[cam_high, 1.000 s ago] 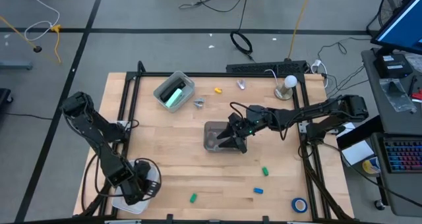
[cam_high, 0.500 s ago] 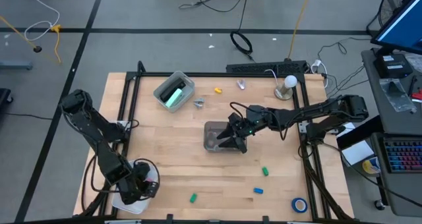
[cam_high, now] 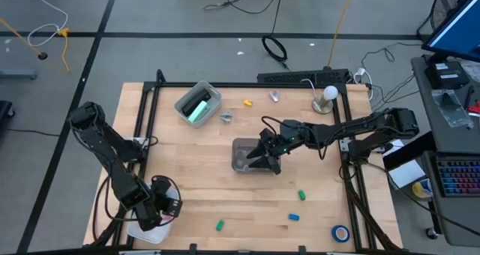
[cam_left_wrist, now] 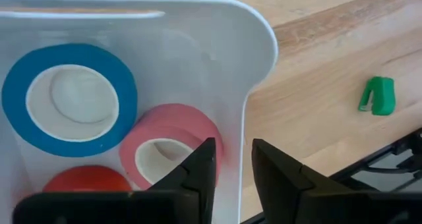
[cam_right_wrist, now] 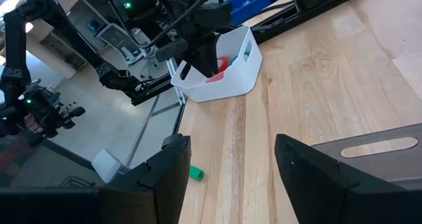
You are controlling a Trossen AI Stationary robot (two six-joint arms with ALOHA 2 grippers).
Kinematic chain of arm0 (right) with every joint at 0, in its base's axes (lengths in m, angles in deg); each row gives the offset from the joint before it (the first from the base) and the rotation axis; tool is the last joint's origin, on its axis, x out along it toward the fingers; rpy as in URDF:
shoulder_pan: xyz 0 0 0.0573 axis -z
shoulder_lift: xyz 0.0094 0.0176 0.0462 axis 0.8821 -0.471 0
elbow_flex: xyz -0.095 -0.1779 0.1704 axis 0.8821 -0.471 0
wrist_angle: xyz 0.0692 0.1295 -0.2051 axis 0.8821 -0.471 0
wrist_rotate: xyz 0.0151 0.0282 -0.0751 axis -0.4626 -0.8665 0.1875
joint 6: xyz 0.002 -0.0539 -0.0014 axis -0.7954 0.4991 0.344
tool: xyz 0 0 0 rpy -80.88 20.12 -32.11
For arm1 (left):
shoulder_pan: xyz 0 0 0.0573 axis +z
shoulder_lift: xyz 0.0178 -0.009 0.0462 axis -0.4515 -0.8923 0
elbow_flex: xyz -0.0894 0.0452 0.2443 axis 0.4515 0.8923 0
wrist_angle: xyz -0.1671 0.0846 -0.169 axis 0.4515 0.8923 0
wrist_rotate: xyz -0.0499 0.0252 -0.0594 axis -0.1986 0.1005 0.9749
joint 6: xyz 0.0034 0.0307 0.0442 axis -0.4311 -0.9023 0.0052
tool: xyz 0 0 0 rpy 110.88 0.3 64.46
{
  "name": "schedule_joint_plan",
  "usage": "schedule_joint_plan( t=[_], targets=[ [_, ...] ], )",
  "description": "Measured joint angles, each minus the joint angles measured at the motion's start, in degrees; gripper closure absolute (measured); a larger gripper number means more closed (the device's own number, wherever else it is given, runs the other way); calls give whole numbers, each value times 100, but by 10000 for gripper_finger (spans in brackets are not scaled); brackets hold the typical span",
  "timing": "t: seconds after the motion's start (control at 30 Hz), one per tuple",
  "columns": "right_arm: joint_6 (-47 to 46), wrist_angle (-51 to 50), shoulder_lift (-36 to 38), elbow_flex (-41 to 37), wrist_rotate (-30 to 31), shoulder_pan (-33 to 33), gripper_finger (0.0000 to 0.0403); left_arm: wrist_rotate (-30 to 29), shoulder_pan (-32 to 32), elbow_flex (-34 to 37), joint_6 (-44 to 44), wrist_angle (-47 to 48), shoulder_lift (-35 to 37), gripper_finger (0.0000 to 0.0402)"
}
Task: Pick and place Stapler, Stapler remover, tape
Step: Put the pink tape into the white bin
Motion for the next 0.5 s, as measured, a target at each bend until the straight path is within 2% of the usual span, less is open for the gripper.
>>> schedule_joint_plan(
  t=[0.23,0.5],
  targets=[
    [7,1,0,0,0,0,190,-238,0,0,-13,112,0,309],
    [15,-1,0,0,0,-2,190,-230,0,0,137,107,0,309]
  ],
)
